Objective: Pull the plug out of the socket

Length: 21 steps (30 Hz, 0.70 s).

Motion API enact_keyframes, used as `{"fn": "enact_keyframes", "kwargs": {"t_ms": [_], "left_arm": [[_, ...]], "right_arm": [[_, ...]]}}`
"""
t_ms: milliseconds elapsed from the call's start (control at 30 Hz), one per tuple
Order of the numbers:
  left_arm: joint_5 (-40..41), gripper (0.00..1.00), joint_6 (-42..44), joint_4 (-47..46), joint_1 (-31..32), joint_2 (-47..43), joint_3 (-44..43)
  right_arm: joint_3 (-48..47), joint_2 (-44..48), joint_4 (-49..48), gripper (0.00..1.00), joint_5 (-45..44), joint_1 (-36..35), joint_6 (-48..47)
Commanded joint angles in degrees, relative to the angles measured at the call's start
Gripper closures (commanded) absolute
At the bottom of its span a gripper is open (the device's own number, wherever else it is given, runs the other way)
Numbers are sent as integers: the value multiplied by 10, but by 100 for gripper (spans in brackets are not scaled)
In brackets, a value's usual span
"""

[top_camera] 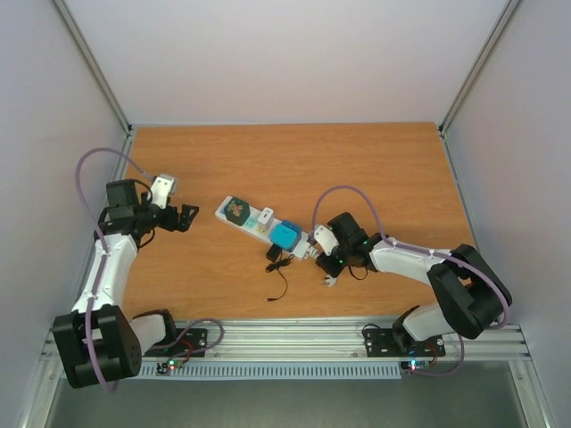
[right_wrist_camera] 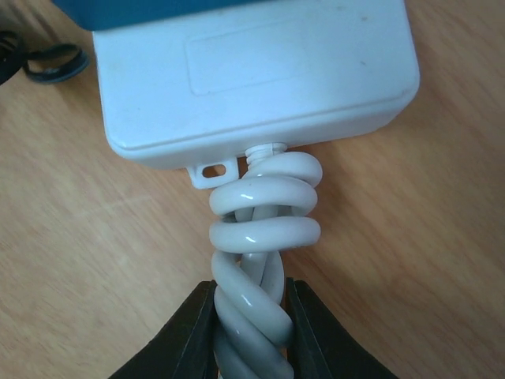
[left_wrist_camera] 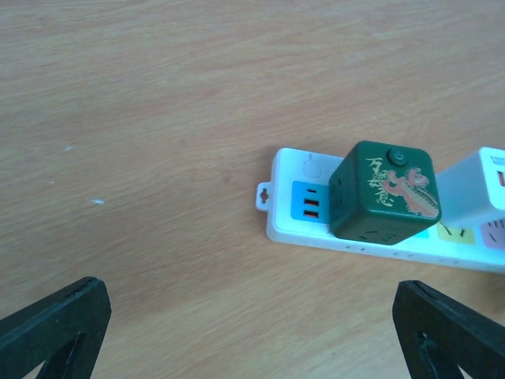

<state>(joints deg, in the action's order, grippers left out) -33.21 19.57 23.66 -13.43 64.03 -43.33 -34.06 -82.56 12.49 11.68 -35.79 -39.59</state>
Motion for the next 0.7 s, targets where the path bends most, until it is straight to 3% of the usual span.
{"fn": "enact_keyframes", "kwargs": {"t_ms": [0,267,367,600,667], "left_arm": [[-13,0,41,5,42,12,-22],[2,0,55,14,101,43,-39],[3,0,70,24,118,52,-45],[-15,0,115,56,129,73,-68],[-20,0,141,75,129,86,-83]], "right_arm": [[12,24,28,83,13,47,-42],[16,46,67,79,43,114,-88],[14,52,73,70,49,123,-91],[-42,76,134,27,89,158,-97],[-61,87,154,19,101,162,-96]]}}
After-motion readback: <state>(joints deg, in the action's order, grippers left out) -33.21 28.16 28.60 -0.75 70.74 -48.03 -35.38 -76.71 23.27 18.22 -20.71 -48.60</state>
